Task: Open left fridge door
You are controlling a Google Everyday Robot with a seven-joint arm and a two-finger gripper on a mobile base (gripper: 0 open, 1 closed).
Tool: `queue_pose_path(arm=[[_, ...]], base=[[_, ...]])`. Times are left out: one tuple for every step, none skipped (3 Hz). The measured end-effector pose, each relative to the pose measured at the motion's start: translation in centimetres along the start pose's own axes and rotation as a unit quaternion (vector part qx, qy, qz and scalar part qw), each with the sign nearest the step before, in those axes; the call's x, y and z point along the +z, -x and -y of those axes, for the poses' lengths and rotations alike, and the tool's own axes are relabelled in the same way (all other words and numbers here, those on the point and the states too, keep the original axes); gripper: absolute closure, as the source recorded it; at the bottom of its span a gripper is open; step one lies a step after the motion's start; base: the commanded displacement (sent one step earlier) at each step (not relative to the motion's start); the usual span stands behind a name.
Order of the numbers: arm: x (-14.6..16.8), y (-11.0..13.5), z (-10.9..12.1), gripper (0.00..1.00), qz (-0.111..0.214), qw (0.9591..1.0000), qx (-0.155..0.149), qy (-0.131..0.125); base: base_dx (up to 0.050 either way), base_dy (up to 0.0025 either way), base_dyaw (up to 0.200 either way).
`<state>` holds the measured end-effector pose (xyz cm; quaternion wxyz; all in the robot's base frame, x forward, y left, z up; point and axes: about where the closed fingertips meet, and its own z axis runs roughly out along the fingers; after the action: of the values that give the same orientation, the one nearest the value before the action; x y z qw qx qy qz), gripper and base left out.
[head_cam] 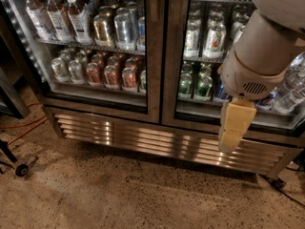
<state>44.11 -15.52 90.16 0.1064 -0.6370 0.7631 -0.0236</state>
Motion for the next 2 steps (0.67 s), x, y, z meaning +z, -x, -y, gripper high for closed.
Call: queue_pose_path(arm=[[-0.1,-0.1,0.0,0.0,0.026,0.9995,-0.008,0.014],[0.5,-1.7,0.8,0.0,0.097,0.9942,-0.013,0.045]], base=[[0.0,0.0,0.0],[0.0,0.0,0.0]])
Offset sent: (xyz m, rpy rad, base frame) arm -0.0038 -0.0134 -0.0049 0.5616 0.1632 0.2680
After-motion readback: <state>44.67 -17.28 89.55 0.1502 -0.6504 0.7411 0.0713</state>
